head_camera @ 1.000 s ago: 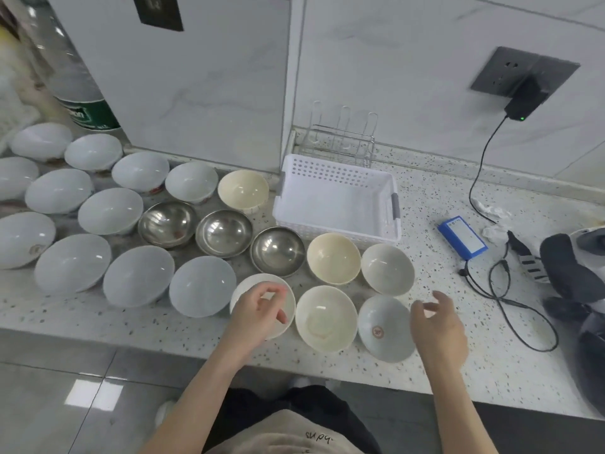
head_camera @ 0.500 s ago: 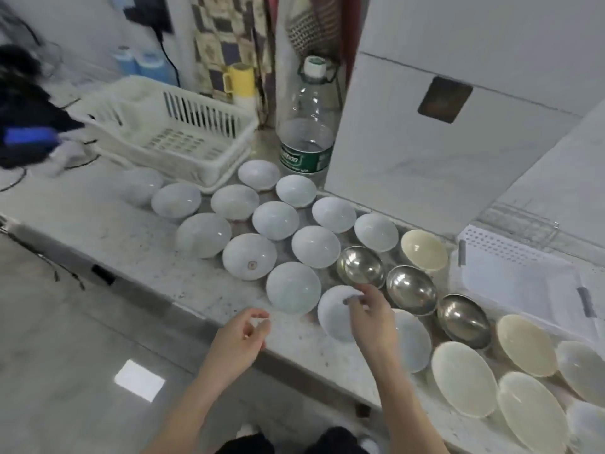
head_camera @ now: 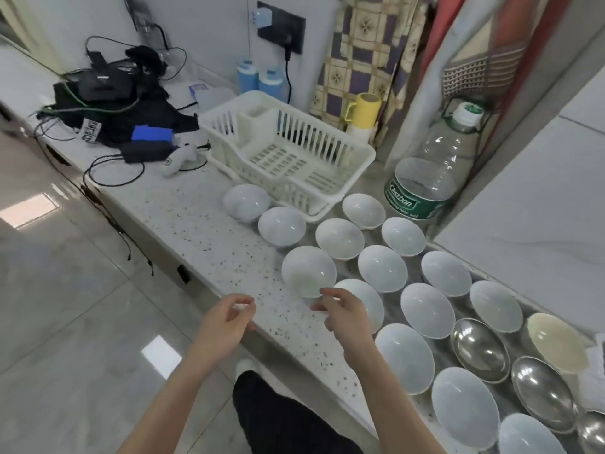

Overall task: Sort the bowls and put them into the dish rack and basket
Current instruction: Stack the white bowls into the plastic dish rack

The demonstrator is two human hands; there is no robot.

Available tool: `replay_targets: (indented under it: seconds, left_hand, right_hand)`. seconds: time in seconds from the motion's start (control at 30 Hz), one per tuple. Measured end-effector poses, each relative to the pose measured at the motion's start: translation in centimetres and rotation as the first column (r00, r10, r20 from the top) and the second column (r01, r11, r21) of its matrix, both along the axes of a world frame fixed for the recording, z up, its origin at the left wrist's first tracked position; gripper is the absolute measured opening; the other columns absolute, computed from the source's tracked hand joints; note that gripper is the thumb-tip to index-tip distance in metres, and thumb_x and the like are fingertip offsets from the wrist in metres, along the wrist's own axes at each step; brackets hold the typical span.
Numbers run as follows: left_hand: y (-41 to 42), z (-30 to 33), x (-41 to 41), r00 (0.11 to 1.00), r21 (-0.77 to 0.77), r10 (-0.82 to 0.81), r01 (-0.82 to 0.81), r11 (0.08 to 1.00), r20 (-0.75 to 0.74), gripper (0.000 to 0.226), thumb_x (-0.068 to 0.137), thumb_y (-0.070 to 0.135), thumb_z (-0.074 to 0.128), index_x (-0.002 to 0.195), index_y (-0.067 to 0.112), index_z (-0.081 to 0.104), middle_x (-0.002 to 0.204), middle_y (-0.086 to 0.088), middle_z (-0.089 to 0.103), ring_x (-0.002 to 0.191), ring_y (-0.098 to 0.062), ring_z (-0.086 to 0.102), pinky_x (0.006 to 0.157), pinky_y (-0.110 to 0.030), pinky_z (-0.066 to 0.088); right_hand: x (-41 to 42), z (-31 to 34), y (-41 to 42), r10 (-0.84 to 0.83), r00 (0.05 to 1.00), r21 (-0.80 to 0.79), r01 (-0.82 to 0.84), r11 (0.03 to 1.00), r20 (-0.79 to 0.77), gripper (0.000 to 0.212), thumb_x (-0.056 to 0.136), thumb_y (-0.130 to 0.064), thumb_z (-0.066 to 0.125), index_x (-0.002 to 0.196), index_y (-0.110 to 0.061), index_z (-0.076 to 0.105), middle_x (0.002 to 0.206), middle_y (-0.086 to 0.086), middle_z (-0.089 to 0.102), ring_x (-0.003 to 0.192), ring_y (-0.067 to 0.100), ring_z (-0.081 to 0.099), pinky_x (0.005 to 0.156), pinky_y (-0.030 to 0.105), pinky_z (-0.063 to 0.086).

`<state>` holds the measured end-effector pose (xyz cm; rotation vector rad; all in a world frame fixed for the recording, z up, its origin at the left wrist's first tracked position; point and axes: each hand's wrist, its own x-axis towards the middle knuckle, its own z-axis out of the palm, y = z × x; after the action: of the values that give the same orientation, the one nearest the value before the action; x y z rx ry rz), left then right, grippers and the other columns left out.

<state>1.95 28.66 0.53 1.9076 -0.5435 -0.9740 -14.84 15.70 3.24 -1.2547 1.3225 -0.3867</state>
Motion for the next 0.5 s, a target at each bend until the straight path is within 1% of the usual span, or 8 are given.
replay_targets:
  seconds: [0.03,0.1,0.17,0.2,0.27,0.37,0.43,0.5]
  left_hand:
    - [-0.5,0.0,1.7,1.000,0.006,0.012,-0.012,1.000,0.003,0.007,0.097,0.032,0.059,0.097,0.036,0.064,0.073,0.002,0.071,0.051,0.007,0.057,0.055,-0.020,0.041]
    - [-2.1,-0.2,5.3,1.000,0.016,0.023,-0.023,1.000,0.003,0.005,0.096,0.035,0.060,0.096,0.038,0.064,0.075,0.002,0.072,0.053,0.002,0.057,0.054,-0.021,0.041]
    - [-4.0,-0.4,8.7,0.998,0.048,0.058,-0.056,0.997,-0.037,0.004,0.095,0.036,0.060,0.098,0.036,0.063,0.080,0.002,0.072,0.049,-0.002,0.053,0.047,-0.019,0.039]
    - [-5.0,-0.5,10.2,0.989,0.063,0.107,-0.101,0.993,-0.105,0.006,0.095,0.036,0.061,0.099,0.033,0.063,0.083,0.000,0.072,0.044,-0.004,0.049,0.041,-0.018,0.036]
    - [-6.6,-1.1,12.6,0.942,0.105,0.207,-0.185,0.977,-0.264,0.013,0.095,0.034,0.061,0.105,0.025,0.061,0.091,-0.005,0.072,0.041,-0.010,0.042,0.034,-0.020,0.028]
    - [-8.6,-2.0,15.5,0.901,0.169,0.249,-0.200,0.965,-0.355,0.025,0.096,0.033,0.059,0.116,0.017,0.054,0.100,-0.009,0.070,0.045,-0.013,0.042,0.035,-0.019,0.025]
    - [-10.0,-2.5,17.2,0.885,0.205,0.259,-0.191,0.960,-0.387,0.032,0.096,0.035,0.059,0.121,0.018,0.050,0.103,-0.009,0.069,0.047,-0.014,0.042,0.035,-0.018,0.025]
    - [-11.5,-2.9,18.7,0.885,0.235,0.241,-0.156,0.959,-0.399,0.040,0.095,0.038,0.058,0.128,0.018,0.047,0.104,-0.008,0.067,0.046,-0.014,0.041,0.034,-0.017,0.025]
  right_hand:
    - [1.8,-0.1,-0.5,-0.003,0.999,0.064,0.001,0.998,0.034,0.020,0.095,-0.017,0.051,0.109,-0.019,0.064,0.076,-0.004,0.076,0.049,0.007,0.043,0.045,0.016,0.036]
    - [5.7,-0.4,-1.5,-0.047,0.988,0.260,0.008,0.966,0.146,0.018,0.094,-0.018,0.055,0.109,-0.014,0.064,0.079,0.002,0.077,0.042,0.008,0.039,0.037,0.017,0.027]
    - [9.7,-0.8,-2.0,-0.170,0.950,0.509,0.014,0.861,0.262,0.018,0.091,-0.019,0.059,0.105,-0.009,0.064,0.079,0.006,0.077,0.039,0.008,0.037,0.034,0.017,0.023]
    - [11.5,-1.1,-2.1,-0.247,0.920,0.613,0.010,0.790,0.303,0.018,0.091,-0.020,0.060,0.104,-0.008,0.062,0.079,0.006,0.076,0.037,0.008,0.037,0.032,0.017,0.023]
    - [14.4,-1.8,-2.0,-0.411,0.850,0.747,0.031,0.664,0.330,0.019,0.093,-0.023,0.058,0.105,-0.010,0.057,0.082,0.007,0.074,0.035,0.008,0.037,0.029,0.016,0.023]
    - [17.4,-3.2,-2.5,-0.586,0.761,0.819,0.130,0.559,0.279,0.026,0.096,-0.026,0.055,0.115,-0.010,0.049,0.088,0.008,0.072,0.032,0.007,0.038,0.028,0.015,0.020]
    - [18.7,-4.1,-3.1,-0.645,0.733,0.817,0.226,0.530,0.216,0.028,0.097,-0.027,0.054,0.118,-0.010,0.046,0.096,0.010,0.071,0.030,0.007,0.039,0.028,0.014,0.019]
    - [19.7,-4.7,-3.6,-0.681,0.716,0.783,0.329,0.528,0.158,0.024,0.097,-0.028,0.054,0.112,-0.011,0.047,0.107,0.011,0.069,0.032,0.007,0.040,0.027,0.014,0.019]
